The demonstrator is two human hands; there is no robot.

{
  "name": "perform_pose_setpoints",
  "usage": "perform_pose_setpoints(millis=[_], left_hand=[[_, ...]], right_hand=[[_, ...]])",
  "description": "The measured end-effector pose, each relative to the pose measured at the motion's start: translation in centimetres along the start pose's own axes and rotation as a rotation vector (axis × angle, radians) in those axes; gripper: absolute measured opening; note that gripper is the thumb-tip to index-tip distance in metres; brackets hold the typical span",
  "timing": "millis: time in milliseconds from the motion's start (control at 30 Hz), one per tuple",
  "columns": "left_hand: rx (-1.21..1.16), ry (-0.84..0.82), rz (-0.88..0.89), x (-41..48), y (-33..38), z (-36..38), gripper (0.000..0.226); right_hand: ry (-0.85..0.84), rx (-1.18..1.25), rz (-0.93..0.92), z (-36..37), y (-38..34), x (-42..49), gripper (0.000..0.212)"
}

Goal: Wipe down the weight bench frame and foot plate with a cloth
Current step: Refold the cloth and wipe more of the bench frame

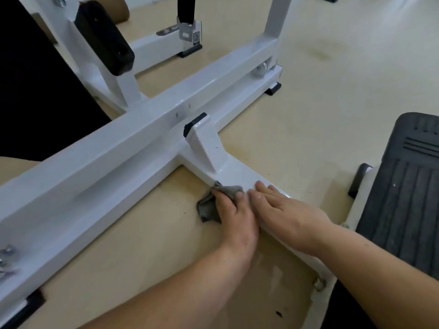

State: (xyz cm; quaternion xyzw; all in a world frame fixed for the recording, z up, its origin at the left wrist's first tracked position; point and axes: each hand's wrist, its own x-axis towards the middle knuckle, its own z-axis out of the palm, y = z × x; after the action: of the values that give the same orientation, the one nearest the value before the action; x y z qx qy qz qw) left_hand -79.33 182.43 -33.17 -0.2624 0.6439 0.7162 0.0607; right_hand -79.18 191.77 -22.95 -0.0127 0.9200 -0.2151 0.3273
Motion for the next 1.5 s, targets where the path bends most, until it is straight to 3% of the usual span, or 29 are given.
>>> perform_pose_setpoints(millis=[200, 267, 400, 500, 600, 667, 733, 767, 800, 833, 933, 1033, 1100, 1167, 1233, 1267, 1367, 1467, 1500], left_hand=[[0.078, 0.204, 0.035, 7.1, 4.1, -2.8, 0.065], [0.106, 0.141, 0.033, 4.1, 3.2, -1.3, 0.065], [0.106, -0.152, -0.014, -2.5, -2.2, 1.2, 0.085], [0.137, -0.084, -0.058, 0.2, -1.7, 0.1, 0.071], [0.103, 0.059, -0.096, 2.9, 0.7, -1.4, 0.067], [0.03, 0.07, -0.116, 1.4, 2.0, -0.9, 0.065], [0.006, -0.002, -0.264, -2.5, 2.6, 1.4, 0.063], [0.294, -0.087, -0.236, -4.5, 1.7, 2.6, 0.063], [0.325, -0.083, -0.271, -5.7, 0.7, 3.6, 0.068], [-0.01, -0.019, -0.452, -5.8, -0.4, 4.0, 0.076], [-0.026, -0.021, -0.446, -2.5, -2.1, 3.5, 0.086], [0.022, -0.035, -0.411, -1.3, -2.8, 3.2, 0.075], [0.055, -0.073, -0.397, -5.0, -0.2, 3.5, 0.068], [0.147, -0.214, -0.376, -9.2, 1.0, 3.6, 0.045], [0.239, -0.347, -0.3, -10.9, 1.7, 2.4, 0.015], [0.307, -0.366, -0.174, -11.0, 2.5, 1.1, 0.013], [0.545, -0.327, 0.252, -7.8, 4.1, -2.5, 0.018], [1.028, -0.302, 0.723, -3.9, 4.2, -3.1, 0.031], [1.163, -0.342, 0.795, -3.0, 3.8, -2.8, 0.042]], right_hand=[[-0.006, -0.009, 0.03, -0.1, 0.4, 0.1, 0.057], [-0.007, 0.002, 0.022, -0.2, 0.4, 0.3, 0.057], [-0.021, 0.116, 0.033, -0.6, 0.7, 0.8, 0.057], [0.017, 0.154, 0.029, -0.9, 0.7, 0.1, 0.052], [0.239, -0.186, 0.031, -0.9, 0.2, -2.0, 0.039], [0.368, -0.462, -0.015, -1.4, -0.1, -3.2, 0.034], [0.423, -0.514, 0.005, -2.4, 0.6, -3.9, 0.031], [0.423, -0.515, 0.041, -2.8, 1.3, -4.1, 0.03], [0.42, -0.522, 0.076, -3.0, 2.2, -4.4, 0.03], [0.417, -0.528, 0.109, -2.8, 3.0, -4.6, 0.03], [0.49, -0.478, 0.116, -1.8, 4.6, -5.3, 0.033], [0.551, -0.416, 0.071, -1.3, 4.7, -5.2, 0.033], [0.56, -0.436, 0.073, -1.2, 4.9, -5.0, 0.032], [0.548, -0.487, 0.077, -1.0, 5.0, -4.6, 0.031], [0.513, -0.519, 0.08, -1.1, 5.1, -4.4, 0.032], [0.493, -0.527, 0.075, -1.2, 5.1, -4.3, 0.033], [0.473, -0.544, 0.054, -1.2, 5.1, -4.1, 0.033], [0.479, -0.539, 0.065, -1.3, 5.2, -4.1, 0.033], [0.477, -0.542, 0.068, -1.3, 5.2, -4.1, 0.034]])
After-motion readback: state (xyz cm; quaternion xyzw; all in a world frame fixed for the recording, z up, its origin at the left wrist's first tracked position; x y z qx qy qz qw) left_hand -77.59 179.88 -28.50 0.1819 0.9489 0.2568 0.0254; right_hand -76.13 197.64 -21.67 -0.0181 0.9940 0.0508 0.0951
